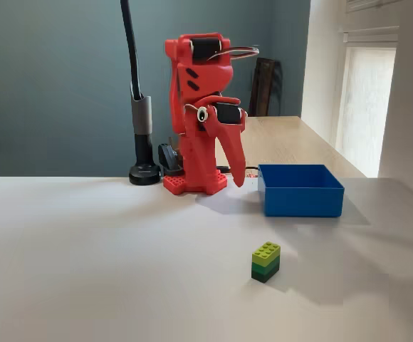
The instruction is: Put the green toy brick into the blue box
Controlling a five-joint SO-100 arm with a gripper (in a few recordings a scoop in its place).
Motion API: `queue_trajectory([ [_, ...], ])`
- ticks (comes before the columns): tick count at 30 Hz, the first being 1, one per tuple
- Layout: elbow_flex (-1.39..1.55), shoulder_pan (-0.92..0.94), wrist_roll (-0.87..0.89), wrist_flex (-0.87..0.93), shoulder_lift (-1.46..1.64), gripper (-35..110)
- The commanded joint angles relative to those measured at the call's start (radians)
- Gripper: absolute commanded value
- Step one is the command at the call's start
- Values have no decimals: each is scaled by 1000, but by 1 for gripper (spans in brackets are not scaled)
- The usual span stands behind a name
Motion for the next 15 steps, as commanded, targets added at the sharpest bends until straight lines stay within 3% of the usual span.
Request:
queue_trajectory([
  [1, -192, -17, -60, 61, -133, 36],
  [15, -476, -48, -210, 110, -482, 35],
])
